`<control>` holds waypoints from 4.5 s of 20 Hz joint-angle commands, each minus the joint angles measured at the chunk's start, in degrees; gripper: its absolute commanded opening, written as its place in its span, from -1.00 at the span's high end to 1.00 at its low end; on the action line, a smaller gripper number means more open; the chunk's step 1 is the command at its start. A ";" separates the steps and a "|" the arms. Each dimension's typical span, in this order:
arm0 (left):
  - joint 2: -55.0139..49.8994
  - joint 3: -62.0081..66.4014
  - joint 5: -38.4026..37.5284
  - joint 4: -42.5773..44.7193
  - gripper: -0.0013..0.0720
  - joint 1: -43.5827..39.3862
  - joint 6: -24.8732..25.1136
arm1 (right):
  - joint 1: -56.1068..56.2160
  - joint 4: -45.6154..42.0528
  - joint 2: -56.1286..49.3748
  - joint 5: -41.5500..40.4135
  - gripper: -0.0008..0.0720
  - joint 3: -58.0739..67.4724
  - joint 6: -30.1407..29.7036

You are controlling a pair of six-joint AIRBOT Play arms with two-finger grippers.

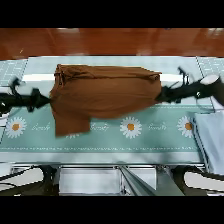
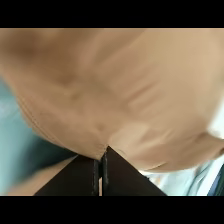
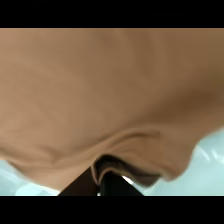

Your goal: Fold the shirts.

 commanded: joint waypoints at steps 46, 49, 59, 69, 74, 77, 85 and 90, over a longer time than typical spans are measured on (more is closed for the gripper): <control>-6.29 23.85 22.77 11.02 0.93 -15.30 -10.08 | 0.59 1.75 -4.26 -14.53 0.93 21.27 -0.87; -17.86 32.57 21.00 11.02 0.93 -16.04 -14.10 | 0.59 1.73 -15.52 -13.68 0.93 30.14 0.33; -22.97 37.57 0.00 11.58 0.92 -13.66 -5.01 | 0.59 -4.39 -21.99 1.22 0.92 37.62 -1.07; -23.04 29.73 -12.07 22.03 0.92 -11.69 -7.06 | 0.83 -18.62 -24.46 7.74 0.92 32.15 5.42; -22.77 28.74 -12.70 22.21 -0.42 -11.61 -8.90 | 1.05 -13.81 -25.68 8.07 -0.15 32.48 8.33; -18.29 29.03 -12.20 22.29 -0.42 -9.62 -11.19 | -2.40 -16.81 -22.77 15.47 -0.15 34.93 10.67; 9.38 -0.07 -2.82 20.85 -0.42 7.13 -12.39 | -13.60 -17.09 7.91 3.04 -0.15 -3.08 9.75; 20.87 -25.24 -0.39 14.47 -0.42 16.48 -8.44 | -13.79 -3.56 24.35 -4.26 -0.15 -30.97 2.56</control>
